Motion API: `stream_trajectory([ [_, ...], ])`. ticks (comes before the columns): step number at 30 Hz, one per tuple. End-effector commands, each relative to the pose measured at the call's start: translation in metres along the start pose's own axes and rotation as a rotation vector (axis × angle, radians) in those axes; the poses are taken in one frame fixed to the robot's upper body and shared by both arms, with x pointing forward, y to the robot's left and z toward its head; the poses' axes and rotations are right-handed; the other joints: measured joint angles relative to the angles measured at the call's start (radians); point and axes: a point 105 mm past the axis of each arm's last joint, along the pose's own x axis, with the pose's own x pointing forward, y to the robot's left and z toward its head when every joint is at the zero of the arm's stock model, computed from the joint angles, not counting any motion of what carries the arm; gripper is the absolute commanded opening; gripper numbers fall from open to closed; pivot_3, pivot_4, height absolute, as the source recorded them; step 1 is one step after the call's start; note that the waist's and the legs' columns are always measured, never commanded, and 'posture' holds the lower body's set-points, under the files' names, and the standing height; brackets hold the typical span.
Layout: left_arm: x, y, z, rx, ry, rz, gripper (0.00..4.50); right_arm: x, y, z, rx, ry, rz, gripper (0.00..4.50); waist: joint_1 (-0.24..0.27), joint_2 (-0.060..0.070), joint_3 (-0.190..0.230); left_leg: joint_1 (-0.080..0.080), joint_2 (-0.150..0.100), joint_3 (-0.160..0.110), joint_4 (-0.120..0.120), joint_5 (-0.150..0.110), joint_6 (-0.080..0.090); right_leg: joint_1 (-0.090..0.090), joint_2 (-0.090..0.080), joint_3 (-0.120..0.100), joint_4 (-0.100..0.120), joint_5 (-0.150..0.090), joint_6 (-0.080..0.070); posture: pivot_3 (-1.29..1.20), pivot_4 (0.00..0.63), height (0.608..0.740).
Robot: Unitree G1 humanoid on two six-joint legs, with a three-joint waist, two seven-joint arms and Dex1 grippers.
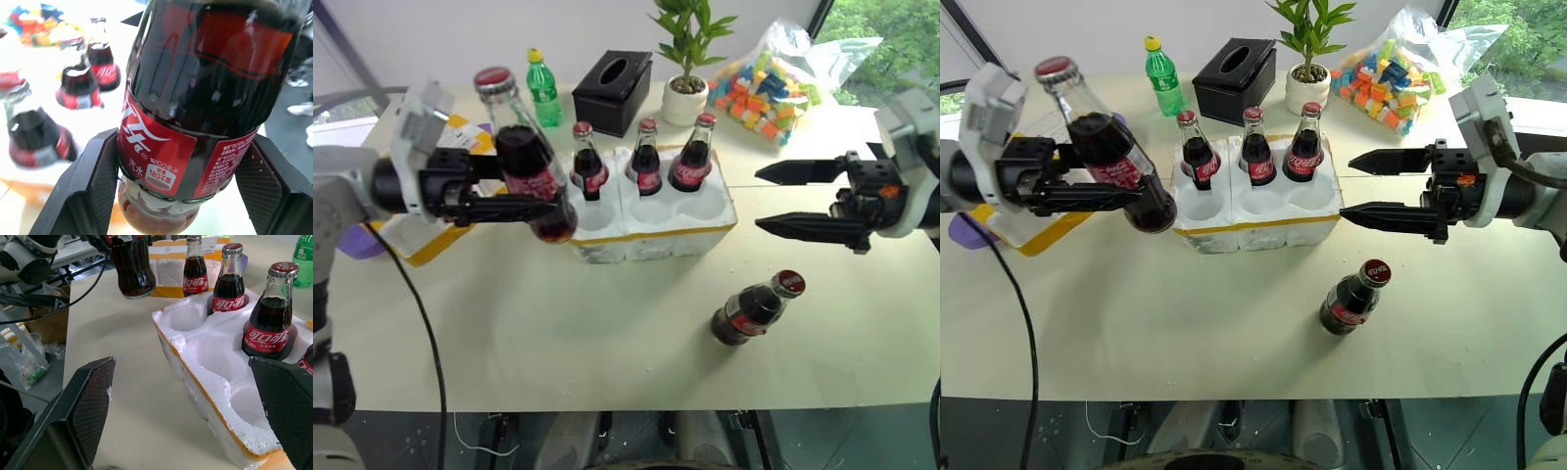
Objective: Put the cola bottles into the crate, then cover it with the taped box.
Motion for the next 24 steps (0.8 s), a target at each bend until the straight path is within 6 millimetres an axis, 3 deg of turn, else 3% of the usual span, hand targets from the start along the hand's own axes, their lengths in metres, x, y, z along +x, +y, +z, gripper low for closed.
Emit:
stream_trajectory([
  [1,0.019,0.007,0.021,0.089,-0.053,-0.016,2.81,-0.002,0.007,0.011,-0.06,-0.024,-0.006,4.5,0.0,0.0,0.0,0.0,0.0,0.0,0.001,0.0,0.0,0.0,0.0,0.0,0.0,0.0,0.0,0.0,0.15,0.732],
  [8,0.067,0.021,0.025,0.092,-0.083,-0.045,2.81,-0.004,0.008,0.01,-0.059,-0.031,-0.035,4.5,-0.003,0.0,0.0,-0.002,-0.001,0.001,0.008,0.0,0.0,0.001,0.0,0.0,0.001,0.001,0.002,0.0,0.15,0.732],
  [13,0.104,0.035,0.013,0.074,-0.06,-0.03,2.81,-0.005,0.011,0.006,-0.052,-0.039,-0.064,4.5,0.002,-0.001,0.0,-0.002,-0.001,0.001,0.008,0.0,0.0,0.002,0.0,0.001,0.002,0.001,0.003,0.0,0.15,0.732],
  [24,0.14,0.055,-0.014,0.094,-0.014,0.039,2.81,-0.004,0.012,0.002,-0.035,-0.043,-0.104,4.5,-0.001,-0.001,0.0,-0.002,-0.001,0.001,0.01,-0.001,0.001,0.001,-0.001,0.001,0.003,0.002,0.004,0.0,0.15,0.732],
])
